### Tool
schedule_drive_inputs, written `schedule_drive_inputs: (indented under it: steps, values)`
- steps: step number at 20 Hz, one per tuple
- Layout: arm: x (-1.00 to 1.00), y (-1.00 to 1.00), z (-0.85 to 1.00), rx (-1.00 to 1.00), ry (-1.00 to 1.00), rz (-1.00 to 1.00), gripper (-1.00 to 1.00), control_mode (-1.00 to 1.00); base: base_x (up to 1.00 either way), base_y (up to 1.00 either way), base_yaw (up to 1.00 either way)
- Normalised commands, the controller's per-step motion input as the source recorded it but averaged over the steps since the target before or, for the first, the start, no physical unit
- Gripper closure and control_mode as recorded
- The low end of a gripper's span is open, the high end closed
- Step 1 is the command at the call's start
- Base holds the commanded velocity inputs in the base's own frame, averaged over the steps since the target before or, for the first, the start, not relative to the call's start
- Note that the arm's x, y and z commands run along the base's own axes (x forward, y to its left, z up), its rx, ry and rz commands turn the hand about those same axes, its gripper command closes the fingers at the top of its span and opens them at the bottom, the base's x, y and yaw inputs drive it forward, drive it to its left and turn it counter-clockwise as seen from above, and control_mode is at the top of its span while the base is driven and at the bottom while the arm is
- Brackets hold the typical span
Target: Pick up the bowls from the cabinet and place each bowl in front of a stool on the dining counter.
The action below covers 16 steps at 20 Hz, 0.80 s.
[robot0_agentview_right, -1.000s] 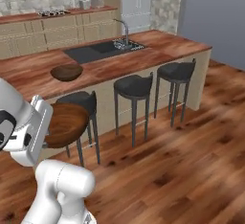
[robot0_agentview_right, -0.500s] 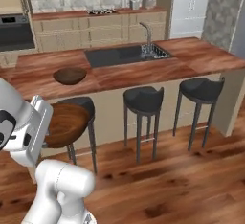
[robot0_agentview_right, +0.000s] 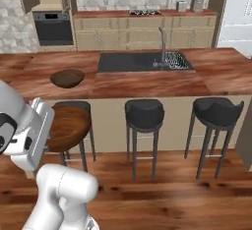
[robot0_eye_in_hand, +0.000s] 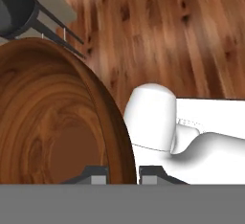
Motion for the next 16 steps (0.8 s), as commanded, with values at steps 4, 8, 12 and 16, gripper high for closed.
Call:
schedule_drive_inputs:
  steps: [4,8,12,16]
  values:
    - [0.0,0.0,0.0,0.0,0.0,0.0,1.0,1.0,0.01,-1.0,0.38]
    - [0.0,0.0,0.0,0.0,0.0,0.0,1.0,1.0,0.4,-1.0,0.38]
    - [0.0,0.0,0.0,0.0,0.0,0.0,1.0,1.0,0.67,-0.94,0.32]
    - [0.0,0.0,0.0,0.0,0.0,0.0,1.0,1.0,0.84,-0.48,0.07]
